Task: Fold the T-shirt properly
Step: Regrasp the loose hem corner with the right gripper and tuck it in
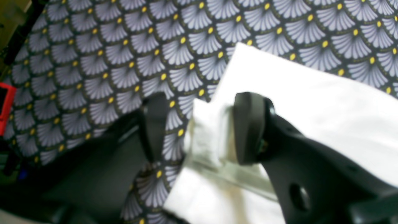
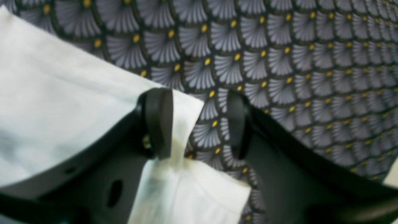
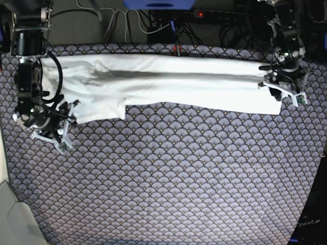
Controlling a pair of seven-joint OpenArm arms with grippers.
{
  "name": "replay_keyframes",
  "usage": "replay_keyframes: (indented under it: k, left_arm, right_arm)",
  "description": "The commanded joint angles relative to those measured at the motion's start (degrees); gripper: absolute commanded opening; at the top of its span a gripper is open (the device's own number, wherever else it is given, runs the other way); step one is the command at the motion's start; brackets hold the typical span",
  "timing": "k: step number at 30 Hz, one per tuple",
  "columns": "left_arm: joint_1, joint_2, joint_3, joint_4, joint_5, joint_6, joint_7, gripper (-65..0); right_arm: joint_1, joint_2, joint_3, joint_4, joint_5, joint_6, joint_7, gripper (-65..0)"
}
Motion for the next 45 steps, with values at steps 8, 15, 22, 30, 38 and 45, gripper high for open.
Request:
replay_keyframes:
  k: [8,15,22,30,38,45]
  left_arm:
    - [-0.34,-0.66,-0.17,0.82,0.30,0.40,-1.16,-31.4]
    - [-1.22,-0.66,-0.17,0.82,0.30,0.40,-1.16,-31.4]
    - [-1.40,-0.49,-0.17,0.82,0.30,0.40,-1.16,-31.4]
    - [-1.40,-0.40,-0.17,0.82,0.30,0.40,-1.16,-31.4]
    - [-1.13,-0.40,-0.17,0.82,0.04,0.40,-1.16,-31.4]
    - [-1.31,-0.57,-0.08,-0.32,0.04,0.40,-1.16,-31.4]
  right_arm:
    - [1.32,0.68,0.25,-4.26,0.45,-0.21,4.03,-35.8]
    - [-0.18,-0.03,0.25,-4.35,0.45,-0.21,4.03,-36.2]
    - [0.26,-0.29,0.25,-10.41,0.27,-0.21,4.03,-49.4]
    - [1.84,0.15,0.51,-10.59,0.10,-0.21,4.03,-65.0]
    - [-4.66,0.94,0.69,5.59,0.01,-0.21,3.41,-65.0]
    - [-9.15,0.94,2.44,14.99,-0.08,-0.21,1.04,-65.0]
